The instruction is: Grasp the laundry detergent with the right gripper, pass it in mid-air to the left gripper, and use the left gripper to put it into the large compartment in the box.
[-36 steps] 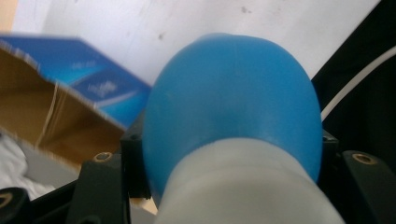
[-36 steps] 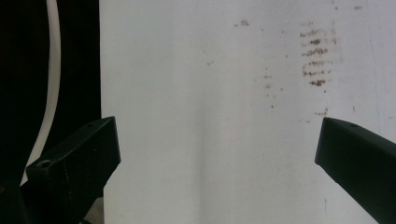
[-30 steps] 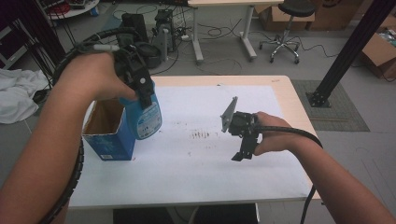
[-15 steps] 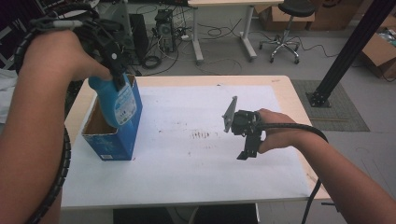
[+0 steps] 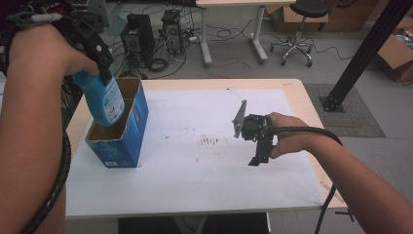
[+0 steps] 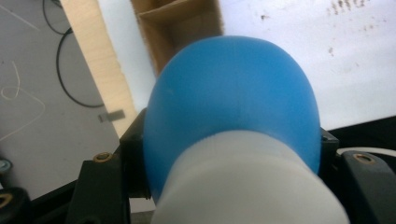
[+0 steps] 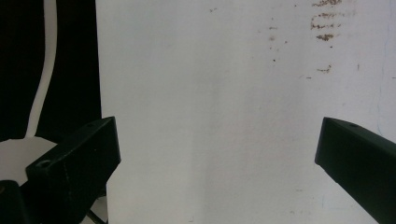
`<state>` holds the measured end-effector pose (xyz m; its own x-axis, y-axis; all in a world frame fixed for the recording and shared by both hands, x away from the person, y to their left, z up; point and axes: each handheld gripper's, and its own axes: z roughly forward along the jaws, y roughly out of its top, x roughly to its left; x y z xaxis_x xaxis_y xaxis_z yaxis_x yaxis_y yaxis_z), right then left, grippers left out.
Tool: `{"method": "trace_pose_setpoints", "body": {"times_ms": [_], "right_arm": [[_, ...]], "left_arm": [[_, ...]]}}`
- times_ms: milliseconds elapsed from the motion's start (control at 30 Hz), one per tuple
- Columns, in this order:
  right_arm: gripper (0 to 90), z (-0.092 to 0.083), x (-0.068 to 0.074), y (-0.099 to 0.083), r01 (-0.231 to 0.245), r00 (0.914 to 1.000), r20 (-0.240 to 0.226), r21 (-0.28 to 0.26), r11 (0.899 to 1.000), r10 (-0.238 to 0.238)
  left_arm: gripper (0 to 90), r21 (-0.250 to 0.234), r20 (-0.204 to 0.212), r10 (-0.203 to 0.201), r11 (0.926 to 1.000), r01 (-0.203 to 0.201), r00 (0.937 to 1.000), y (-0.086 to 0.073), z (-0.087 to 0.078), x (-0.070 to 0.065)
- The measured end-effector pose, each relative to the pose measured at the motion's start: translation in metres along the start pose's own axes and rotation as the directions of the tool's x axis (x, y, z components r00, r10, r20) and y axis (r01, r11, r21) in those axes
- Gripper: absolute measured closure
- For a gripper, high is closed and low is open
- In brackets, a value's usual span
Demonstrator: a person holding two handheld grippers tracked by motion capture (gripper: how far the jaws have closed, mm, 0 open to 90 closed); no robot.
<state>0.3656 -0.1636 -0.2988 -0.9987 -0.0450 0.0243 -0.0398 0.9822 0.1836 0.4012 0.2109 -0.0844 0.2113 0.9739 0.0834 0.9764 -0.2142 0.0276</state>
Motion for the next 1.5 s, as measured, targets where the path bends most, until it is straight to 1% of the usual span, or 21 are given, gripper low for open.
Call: {"method": "trace_pose_setpoints", "body": {"times_ms": [167,300,367,500,567,600,667,733,767,867,933,967,1033,1233,1333,1500], "right_arm": [[0.0,-0.002,0.000,-0.002,-0.005,1.0000,0.002,0.001,1.000,0.005],[0.0,-0.005,-0.002,-0.004,-0.007,0.9999,0.008,-0.004,1.000,0.007],[0.0,-0.006,-0.002,-0.004,-0.009,0.9999,0.007,-0.007,1.000,0.009],[0.0,-0.004,-0.002,-0.004,-0.011,0.9999,0.004,-0.004,1.000,0.011],[0.0,-0.003,-0.002,-0.004,-0.012,0.9999,0.001,-0.003,1.000,0.012],[0.0,-0.003,-0.002,-0.004,-0.012,0.9999,0.001,-0.002,1.000,0.012],[0.0,-0.002,-0.002,-0.003,-0.010,0.9999,-0.001,0.000,1.000,0.010],[0.0,-0.001,-0.003,-0.003,-0.013,0.9999,-0.002,0.002,1.000,0.013],[0.0,0.000,-0.003,-0.003,-0.012,0.9999,-0.002,0.000,1.000,0.012],[0.0,0.001,-0.003,-0.002,-0.010,0.9999,-0.005,-0.004,1.000,0.010],[0.0,0.002,-0.002,-0.002,-0.010,0.9999,-0.007,-0.005,1.000,0.010],[0.0,0.002,-0.002,-0.002,-0.009,0.9999,-0.007,-0.004,1.000,0.009],[0.0,0.003,-0.003,-0.002,-0.008,0.9999,-0.006,-0.006,1.000,0.008],[0.0,0.004,-0.002,-0.001,-0.005,1.0000,-0.006,-0.015,1.000,0.005],[0.0,0.004,-0.002,-0.002,-0.004,1.0000,-0.006,-0.017,1.000,0.004],[0.0,0.005,-0.003,-0.004,-0.007,0.9999,-0.008,-0.021,1.000,0.006]], "left_arm": [[38.1,0.003,0.008,-0.026,0.9997,0.026,0.9996,0.002,0.007,0.010],[38.1,0.005,0.011,-0.038,0.9993,0.038,0.9992,0.004,0.014,0.014],[38.1,0.009,0.014,-0.040,0.9992,0.039,0.9991,0.005,0.018,0.017],[38.1,0.014,0.019,-0.058,0.9982,0.058,0.9981,0.008,0.030,0.021],[38.1,0.015,0.017,-0.055,0.9984,0.055,0.9983,0.009,0.037,0.023],[38.1,0.016,0.019,-0.064,0.9978,0.064,0.9977,0.010,0.041,0.024],[38.1,0.022,0.019,-0.067,0.9975,0.067,0.9976,0.011,0.049,0.025],[38.1,0.029,0.023,-0.080,0.9965,0.079,0.9965,0.012,0.058,0.026],[38.1,0.032,0.021,-0.076,0.9966,0.076,0.9969,0.013,0.061,0.027],[38.1,0.050,0.022,-0.086,0.9951,0.085,0.9960,0.015,0.078,0.028],[38.1,0.056,0.023,-0.087,0.9948,0.086,0.9959,0.015,0.086,0.027],[38.1,0.063,0.023,-0.082,0.9948,0.080,0.9964,0.016,0.092,0.028],[38.1,0.070,0.029,-0.084,0.9942,0.082,0.9961,0.017,0.102,0.027],[38.1,0.082,0.036,-0.103,0.9916,0.100,0.9940,0.020,0.129,0.026],[38.1,0.086,0.051,-0.117,0.9899,0.112,0.9918,0.021,0.141,0.026],[38.1,0.092,0.046,-0.121,0.9888,0.117,0.9915,0.024,0.161,0.026]]}}
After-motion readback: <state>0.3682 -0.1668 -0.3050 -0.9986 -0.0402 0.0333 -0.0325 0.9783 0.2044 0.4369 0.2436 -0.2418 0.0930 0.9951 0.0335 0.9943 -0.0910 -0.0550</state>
